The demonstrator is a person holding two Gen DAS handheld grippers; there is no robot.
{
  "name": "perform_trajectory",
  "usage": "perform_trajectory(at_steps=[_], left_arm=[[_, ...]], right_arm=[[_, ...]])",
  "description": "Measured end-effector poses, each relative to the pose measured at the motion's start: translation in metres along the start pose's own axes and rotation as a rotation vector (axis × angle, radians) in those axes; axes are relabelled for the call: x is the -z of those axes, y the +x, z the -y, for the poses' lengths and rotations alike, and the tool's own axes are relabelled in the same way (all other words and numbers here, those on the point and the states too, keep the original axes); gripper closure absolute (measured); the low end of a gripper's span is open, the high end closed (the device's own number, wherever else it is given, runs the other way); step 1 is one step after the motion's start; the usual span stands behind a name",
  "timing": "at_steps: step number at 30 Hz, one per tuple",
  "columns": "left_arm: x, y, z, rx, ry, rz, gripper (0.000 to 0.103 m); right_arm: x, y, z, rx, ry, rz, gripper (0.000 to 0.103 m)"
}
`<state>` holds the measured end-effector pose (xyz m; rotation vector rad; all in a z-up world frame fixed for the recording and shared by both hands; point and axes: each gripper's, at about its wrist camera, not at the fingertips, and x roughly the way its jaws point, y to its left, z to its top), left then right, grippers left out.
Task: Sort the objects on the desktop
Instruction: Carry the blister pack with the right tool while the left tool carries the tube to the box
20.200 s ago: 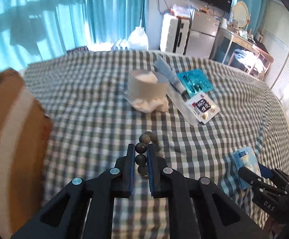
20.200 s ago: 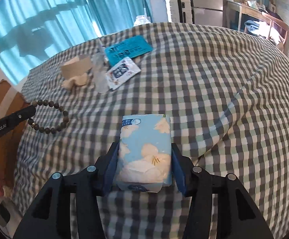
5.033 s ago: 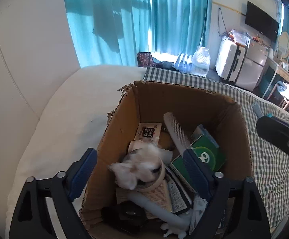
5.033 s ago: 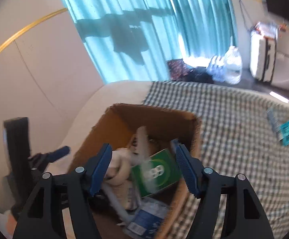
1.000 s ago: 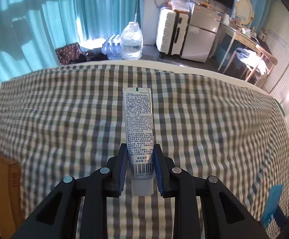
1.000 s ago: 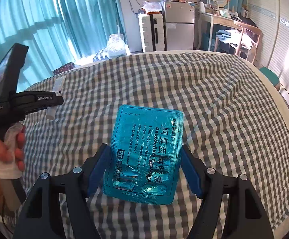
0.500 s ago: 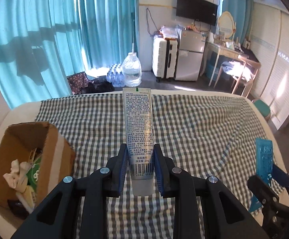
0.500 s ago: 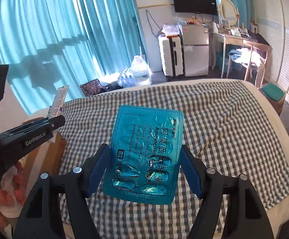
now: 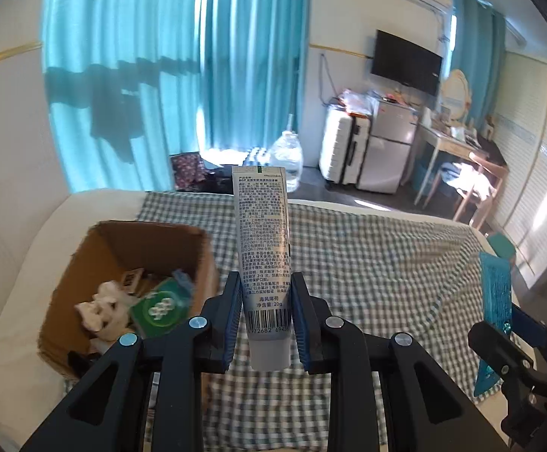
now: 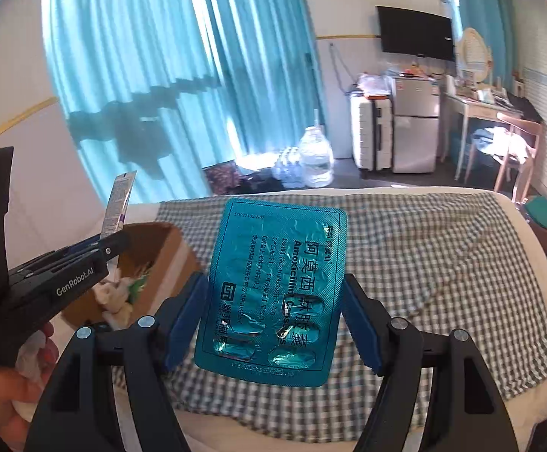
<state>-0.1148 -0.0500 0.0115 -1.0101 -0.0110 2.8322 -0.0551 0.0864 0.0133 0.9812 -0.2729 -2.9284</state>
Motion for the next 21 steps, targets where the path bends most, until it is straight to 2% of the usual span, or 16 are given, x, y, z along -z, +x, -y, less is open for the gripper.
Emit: perform_trajectory(at_steps=[6, 10, 13, 21], left_arm=[[-0.001, -0.002, -0.074, -0.105, -0.048, 0.007, 0.078], [0.0, 0.009, -0.124, -0.146, -0.091, -0.011, 0.078], [0.005, 0.023, -0.156, -0.168, -0.12, -0.033, 0.078], [0.03, 0.073, -0.206, -0.175, -0.149, -0.127, 0.078]], right_arm=[[-0.009, 0.028, -0.073, -0.127, -0.052, -0.034, 0.032], [-0.012, 0.057, -0.112, -0.211, -0.064, -0.071, 0.032], [-0.017, 0.085, -0.146, -0.248, -0.091, -0.096, 0.032], [-0.022, 0.173, -0.192, -0.306, -0.074, -0.202, 0.032]])
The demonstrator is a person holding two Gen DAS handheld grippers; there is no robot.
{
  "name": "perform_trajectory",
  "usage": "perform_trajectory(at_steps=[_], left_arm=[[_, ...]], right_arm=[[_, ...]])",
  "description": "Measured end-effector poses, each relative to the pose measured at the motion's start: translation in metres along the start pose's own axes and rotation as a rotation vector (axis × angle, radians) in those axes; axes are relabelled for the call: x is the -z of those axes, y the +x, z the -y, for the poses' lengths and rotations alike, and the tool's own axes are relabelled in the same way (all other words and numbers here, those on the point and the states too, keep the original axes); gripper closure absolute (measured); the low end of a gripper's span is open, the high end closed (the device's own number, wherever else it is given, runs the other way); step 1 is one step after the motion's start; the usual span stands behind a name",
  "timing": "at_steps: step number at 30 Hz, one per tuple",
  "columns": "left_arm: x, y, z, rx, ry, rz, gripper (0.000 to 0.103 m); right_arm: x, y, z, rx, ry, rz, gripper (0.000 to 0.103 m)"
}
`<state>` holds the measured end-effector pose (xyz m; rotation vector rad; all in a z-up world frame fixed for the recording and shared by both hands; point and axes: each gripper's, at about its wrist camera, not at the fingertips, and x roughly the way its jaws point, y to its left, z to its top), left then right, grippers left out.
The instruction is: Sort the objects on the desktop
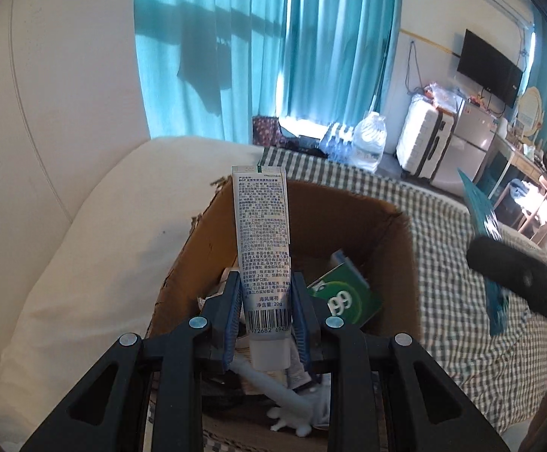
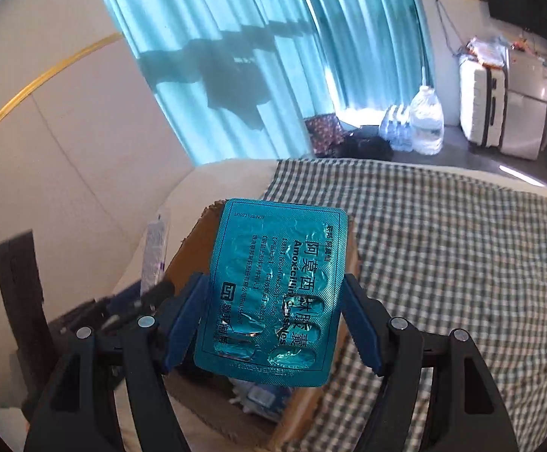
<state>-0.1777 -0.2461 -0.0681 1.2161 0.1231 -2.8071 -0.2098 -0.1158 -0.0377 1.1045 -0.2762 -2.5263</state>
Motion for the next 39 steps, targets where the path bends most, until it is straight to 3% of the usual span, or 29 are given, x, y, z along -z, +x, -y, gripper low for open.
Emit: perform_trajectory(at_steps=[4, 7, 9, 10, 11, 14, 15, 22, 25, 28, 30, 33, 39], left_arm=[[0.006, 0.026, -0.007, 0.012, -0.016, -0.05, 0.078], [0.009, 0.039, -0.007, 0.007, -0.001, -0.069, 0.075], [0.01, 0.042, -0.006, 0.014, 0.004, -0.082, 0.054], [0.011, 0.042, -0.007, 0.01, -0.008, -0.079, 0.029], [0.012, 0.039, -0.008, 0.002, -0.024, -0.066, 0.017], [0.019, 0.025, -0.012, 0.002, -0.064, -0.013, 0.014], [0.022, 0.018, -0.012, -0.029, -0.067, -0.004, 0.014], [0.04, -0.034, 0.01, -0.063, 0.003, 0.066, 0.006], [0.033, -0.059, 0.027, -0.032, 0.021, 0.094, 0.006], [0.019, -0.096, 0.053, -0.003, 0.045, 0.18, 0.0], [0.015, -0.124, 0.072, 0.01, 0.059, 0.24, 0.0], [0.012, -0.148, 0.094, 0.044, 0.068, 0.292, 0.0], [0.045, -0.155, 0.135, 0.031, 0.109, 0.276, 0.0]], right_arm=[[-0.012, 0.047, -0.007, 0.001, -0.013, -0.051, 0.032], [-0.023, 0.071, -0.013, -0.063, 0.017, -0.062, 0.029], [-0.029, 0.073, -0.016, -0.076, 0.028, -0.019, 0.014], [-0.031, 0.069, -0.016, -0.061, 0.029, 0.007, 0.014], [-0.031, 0.062, -0.014, -0.042, 0.029, 0.052, 0.013], [-0.027, 0.043, -0.005, -0.012, 0.044, 0.101, 0.012], [-0.024, 0.037, 0.0, 0.007, 0.051, 0.107, 0.012], [0.015, -0.043, 0.049, 0.156, 0.055, 0.167, 0.009], [0.028, -0.085, 0.069, 0.208, 0.099, 0.209, 0.008], [0.031, -0.137, 0.082, 0.239, 0.126, 0.273, 0.007], [0.031, -0.168, 0.084, 0.264, 0.122, 0.319, 0.0], [0.037, -0.212, 0.086, 0.292, 0.106, 0.392, 0.0], [0.073, -0.242, 0.1, 0.366, 0.058, 0.413, 0.0]])
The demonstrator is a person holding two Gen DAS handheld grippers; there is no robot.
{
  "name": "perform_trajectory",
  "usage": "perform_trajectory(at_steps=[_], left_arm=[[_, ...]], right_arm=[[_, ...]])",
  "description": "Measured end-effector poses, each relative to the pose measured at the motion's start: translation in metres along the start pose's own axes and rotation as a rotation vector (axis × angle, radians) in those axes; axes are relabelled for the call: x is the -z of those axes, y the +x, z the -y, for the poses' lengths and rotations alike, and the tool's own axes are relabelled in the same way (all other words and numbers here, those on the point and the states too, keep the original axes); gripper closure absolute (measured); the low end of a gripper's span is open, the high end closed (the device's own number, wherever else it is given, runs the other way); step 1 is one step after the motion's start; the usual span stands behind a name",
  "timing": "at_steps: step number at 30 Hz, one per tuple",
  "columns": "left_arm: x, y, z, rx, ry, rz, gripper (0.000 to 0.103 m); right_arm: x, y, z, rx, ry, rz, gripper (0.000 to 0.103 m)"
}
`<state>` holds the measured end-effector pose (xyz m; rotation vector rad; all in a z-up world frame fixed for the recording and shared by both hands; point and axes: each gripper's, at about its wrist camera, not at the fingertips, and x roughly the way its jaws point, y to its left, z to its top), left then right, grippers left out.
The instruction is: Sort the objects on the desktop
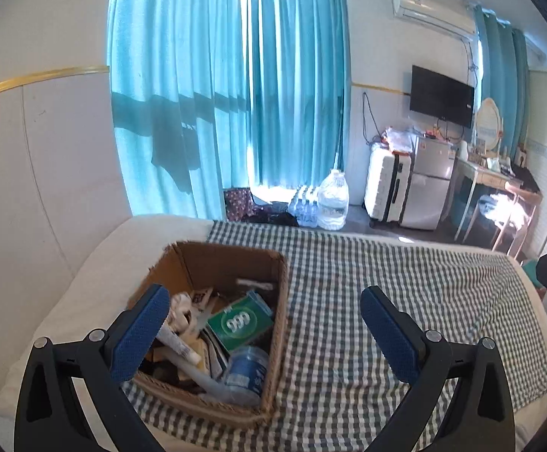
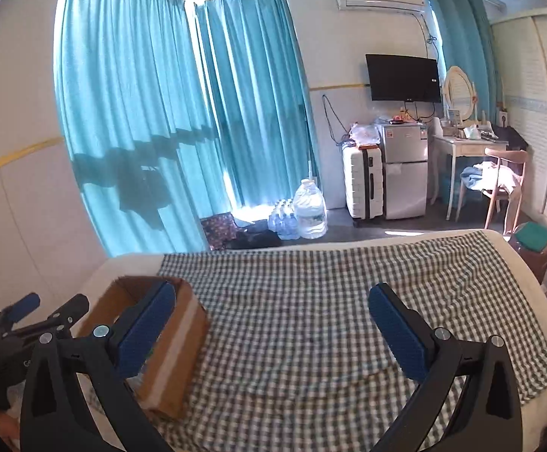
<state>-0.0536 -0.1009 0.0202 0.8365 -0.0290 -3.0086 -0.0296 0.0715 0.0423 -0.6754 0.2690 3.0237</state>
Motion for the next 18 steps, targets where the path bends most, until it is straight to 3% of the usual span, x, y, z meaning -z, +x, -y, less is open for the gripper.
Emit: perform_trajectory(at_steps=[3, 5, 9, 11, 13, 18], left_arm=[[0.03, -0.003, 0.016, -0.059, 0.024, -0.01, 0.0], [0.054, -0.007, 0.026, -0.059, 0.059, 0.015, 0.0], [0.081, 0.0, 0.028, -0.092, 0.055, -0.009, 0.0], [0.08, 0.004, 0.024, -0.084, 0.013, -0.035, 0.0], [0.077, 0.004, 0.021, -0.069, -0.012, -0.041, 0.0], [0.079, 0.003, 0.026, -0.069, 0.035, -0.026, 0.0]], right_arm=[[0.038, -0.003, 0.015, 0.074, -0.019, 0.0, 0.0], [0.066, -0.004, 0.025, 0.101, 0.0, -0.002, 0.0], [0.112, 0.009, 0.045, 0.127, 0.057, -0.107, 0.0], [0.115, 0.014, 0.047, 0.137, 0.064, -0.139, 0.0], [0.109, 0.011, 0.045, 0.133, 0.055, -0.112, 0.0], [0.1, 0.011, 0.03, 0.126, 0.021, -0.097, 0.0]])
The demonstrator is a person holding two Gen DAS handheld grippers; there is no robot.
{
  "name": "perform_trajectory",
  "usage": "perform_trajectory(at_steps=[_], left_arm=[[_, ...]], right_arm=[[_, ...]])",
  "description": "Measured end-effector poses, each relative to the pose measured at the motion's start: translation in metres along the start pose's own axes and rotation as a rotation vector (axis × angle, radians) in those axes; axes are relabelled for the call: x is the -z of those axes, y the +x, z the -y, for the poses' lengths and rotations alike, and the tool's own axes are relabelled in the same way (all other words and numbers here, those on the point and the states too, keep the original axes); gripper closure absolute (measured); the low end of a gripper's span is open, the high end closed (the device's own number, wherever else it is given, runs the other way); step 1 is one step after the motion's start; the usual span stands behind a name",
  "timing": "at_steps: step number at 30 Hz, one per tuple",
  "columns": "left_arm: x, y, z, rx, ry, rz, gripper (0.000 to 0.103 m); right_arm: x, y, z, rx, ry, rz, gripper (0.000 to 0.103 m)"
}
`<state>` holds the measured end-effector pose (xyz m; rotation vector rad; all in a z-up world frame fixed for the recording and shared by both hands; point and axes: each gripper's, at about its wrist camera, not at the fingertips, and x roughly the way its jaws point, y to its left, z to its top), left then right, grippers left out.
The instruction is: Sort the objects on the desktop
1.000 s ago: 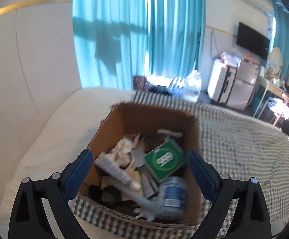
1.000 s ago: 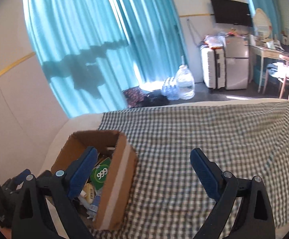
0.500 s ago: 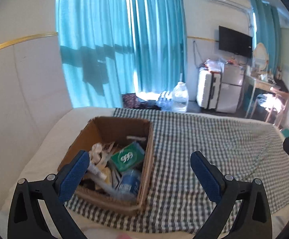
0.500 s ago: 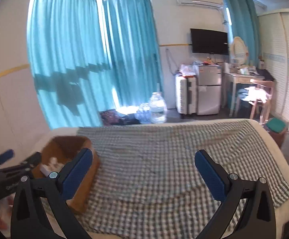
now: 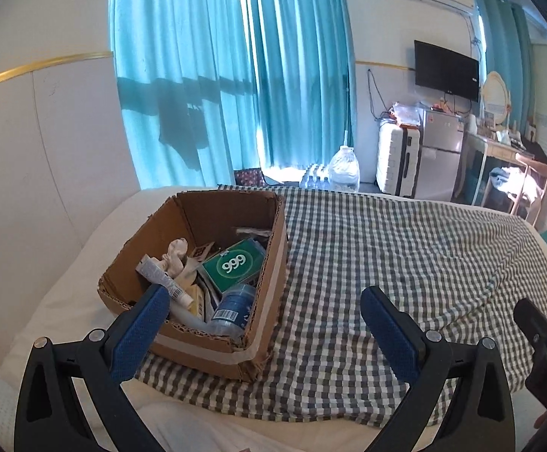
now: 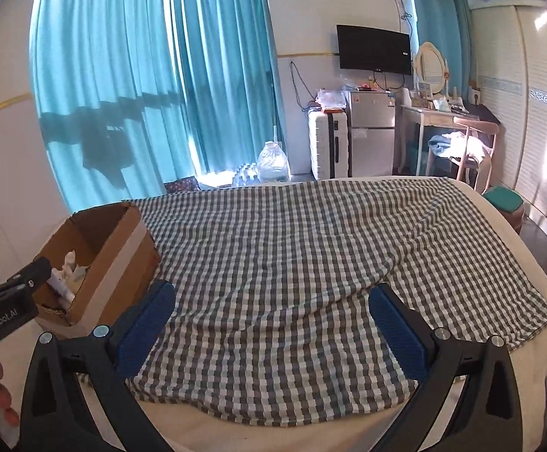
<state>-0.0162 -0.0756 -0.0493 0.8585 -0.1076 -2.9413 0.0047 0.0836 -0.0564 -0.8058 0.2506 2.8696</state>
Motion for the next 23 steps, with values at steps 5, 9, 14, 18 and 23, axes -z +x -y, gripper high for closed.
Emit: perform_trajectory(at_steps=[5, 9, 14, 18, 23], left_arm=[[0.004, 0.004, -0.004, 0.008, -0.002, -0.036, 0.0], [0.004, 0.005, -0.008, 0.011, -0.01, -0.035, 0.0], [0.007, 0.006, -0.008, 0.014, 0.002, -0.046, 0.0], [0.009, 0.005, -0.01, 0.027, -0.014, -0.052, 0.0], [0.012, 0.014, -0.008, 0.039, -0.005, -0.142, 0.0]], right_arm=[[-0.001, 0.002, -0.014, -0.013, -0.018, -0.016, 0.0], [0.0, -0.002, -0.023, -0.014, -0.041, -0.003, 0.0], [-0.001, -0.004, -0.026, -0.022, -0.034, 0.003, 0.0], [0.0, -0.005, -0.029, -0.025, -0.042, 0.0, 0.0], [0.003, -0.004, -0.03, -0.028, -0.039, -0.011, 0.0]])
